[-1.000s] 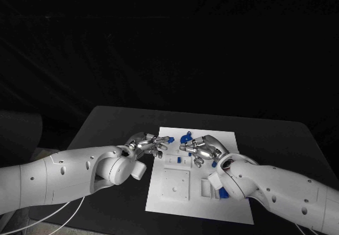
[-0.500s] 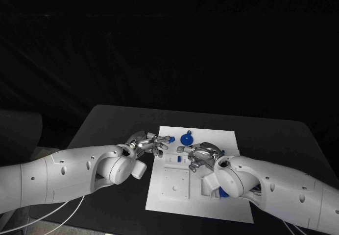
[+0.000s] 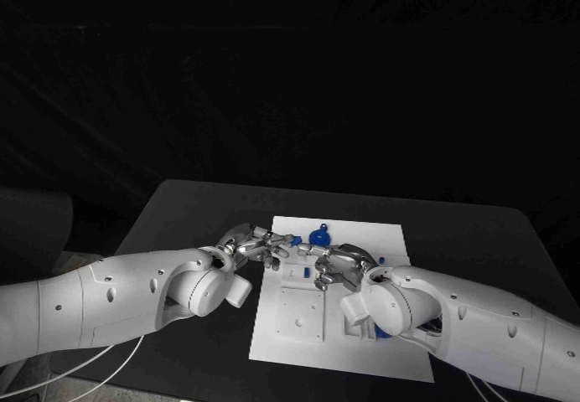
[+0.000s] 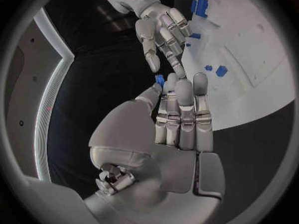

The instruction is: Assemble the parts on the task board

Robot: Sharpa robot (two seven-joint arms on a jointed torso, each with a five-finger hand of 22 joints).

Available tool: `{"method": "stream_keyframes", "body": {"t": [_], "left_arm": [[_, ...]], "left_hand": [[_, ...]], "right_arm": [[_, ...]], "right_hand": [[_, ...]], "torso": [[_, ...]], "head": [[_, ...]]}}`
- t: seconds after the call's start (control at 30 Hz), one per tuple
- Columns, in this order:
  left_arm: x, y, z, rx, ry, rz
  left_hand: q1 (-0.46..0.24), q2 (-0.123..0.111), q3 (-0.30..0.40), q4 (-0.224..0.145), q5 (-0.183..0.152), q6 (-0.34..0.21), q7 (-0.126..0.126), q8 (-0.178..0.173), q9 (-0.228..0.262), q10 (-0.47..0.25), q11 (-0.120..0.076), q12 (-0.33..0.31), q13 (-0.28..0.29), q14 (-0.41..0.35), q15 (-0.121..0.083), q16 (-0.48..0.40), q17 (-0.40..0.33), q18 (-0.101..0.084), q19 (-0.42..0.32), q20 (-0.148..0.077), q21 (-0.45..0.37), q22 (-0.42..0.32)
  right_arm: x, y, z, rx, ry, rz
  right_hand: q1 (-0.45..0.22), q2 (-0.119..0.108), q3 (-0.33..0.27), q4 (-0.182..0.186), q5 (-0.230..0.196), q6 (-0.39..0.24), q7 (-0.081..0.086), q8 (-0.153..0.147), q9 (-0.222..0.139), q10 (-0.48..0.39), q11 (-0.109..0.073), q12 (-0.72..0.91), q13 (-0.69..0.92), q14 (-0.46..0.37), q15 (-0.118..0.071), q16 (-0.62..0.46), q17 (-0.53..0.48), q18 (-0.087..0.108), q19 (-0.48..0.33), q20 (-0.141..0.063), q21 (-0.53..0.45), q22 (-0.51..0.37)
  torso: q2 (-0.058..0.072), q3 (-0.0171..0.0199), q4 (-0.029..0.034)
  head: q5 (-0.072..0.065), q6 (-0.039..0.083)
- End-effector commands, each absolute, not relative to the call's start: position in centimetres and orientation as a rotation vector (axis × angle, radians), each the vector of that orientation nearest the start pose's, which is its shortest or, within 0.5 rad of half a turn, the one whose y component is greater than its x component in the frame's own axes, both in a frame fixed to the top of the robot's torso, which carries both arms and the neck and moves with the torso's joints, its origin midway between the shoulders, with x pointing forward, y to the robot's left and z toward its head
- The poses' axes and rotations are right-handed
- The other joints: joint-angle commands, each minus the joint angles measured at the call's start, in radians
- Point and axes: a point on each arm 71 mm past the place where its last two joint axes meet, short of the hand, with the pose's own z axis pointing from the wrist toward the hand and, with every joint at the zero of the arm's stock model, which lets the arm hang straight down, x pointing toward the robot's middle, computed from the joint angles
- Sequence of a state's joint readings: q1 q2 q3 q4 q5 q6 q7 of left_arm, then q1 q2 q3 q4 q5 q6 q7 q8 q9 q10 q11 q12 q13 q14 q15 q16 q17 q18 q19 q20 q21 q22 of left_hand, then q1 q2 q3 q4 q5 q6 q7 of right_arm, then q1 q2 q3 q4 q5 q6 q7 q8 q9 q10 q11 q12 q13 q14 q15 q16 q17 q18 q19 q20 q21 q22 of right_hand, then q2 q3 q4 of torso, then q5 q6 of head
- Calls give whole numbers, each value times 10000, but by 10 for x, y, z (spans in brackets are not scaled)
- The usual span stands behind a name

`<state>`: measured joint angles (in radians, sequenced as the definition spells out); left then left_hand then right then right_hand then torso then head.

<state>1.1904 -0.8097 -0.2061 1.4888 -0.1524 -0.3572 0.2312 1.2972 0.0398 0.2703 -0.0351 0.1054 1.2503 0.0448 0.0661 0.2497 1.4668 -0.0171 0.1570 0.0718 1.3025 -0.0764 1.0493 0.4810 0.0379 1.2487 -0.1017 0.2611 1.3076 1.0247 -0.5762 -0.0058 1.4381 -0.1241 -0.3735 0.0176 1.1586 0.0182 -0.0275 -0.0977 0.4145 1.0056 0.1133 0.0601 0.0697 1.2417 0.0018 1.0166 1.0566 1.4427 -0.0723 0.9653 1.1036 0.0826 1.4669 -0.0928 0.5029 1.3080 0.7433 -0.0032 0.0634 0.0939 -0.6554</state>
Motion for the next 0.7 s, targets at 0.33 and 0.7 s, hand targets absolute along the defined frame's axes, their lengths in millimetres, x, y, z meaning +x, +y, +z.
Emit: {"method": "stream_keyframes", "body": {"t": [0.33, 0.7], "left_arm": [[467, 204, -250, -9925, 17365, -12446], [467, 202, -250, -9898, 17421, -12484]], "left_hand": [[70, 53, 949, -984, 48, 75, -16, 31, 11, 416, -86, -8, 5, 0, -89, 71, -11, -39, -62, -30, 49, 188], [70, 53, 949, -984, 48, 75, -16, 31, 11, 416, -86, -8, 5, 0, -89, 71, -11, -39, -62, -30, 49, 188]], "right_arm": [[458, -93, -269, 13200, 18271, 14117], [458, -90, -269, 13213, 18276, 14125]], "right_hand": [[76, 52, -35, -111, -140, 169, -48, 35, 9, -26, -12, 54, -6, -2, 29, -30, 24, 90, 255, 50, 29, 624], [279, 327, 597, -496, -1323, 514, -127, 26, 5, 15, -62, 109, 27, 4, -5, -10, 49, 44, 248, 14, 89, 633]], "torso": [[2, 2, -5], [2, 4, -1]], "head": [[19, -5], [-9, 4]]}}
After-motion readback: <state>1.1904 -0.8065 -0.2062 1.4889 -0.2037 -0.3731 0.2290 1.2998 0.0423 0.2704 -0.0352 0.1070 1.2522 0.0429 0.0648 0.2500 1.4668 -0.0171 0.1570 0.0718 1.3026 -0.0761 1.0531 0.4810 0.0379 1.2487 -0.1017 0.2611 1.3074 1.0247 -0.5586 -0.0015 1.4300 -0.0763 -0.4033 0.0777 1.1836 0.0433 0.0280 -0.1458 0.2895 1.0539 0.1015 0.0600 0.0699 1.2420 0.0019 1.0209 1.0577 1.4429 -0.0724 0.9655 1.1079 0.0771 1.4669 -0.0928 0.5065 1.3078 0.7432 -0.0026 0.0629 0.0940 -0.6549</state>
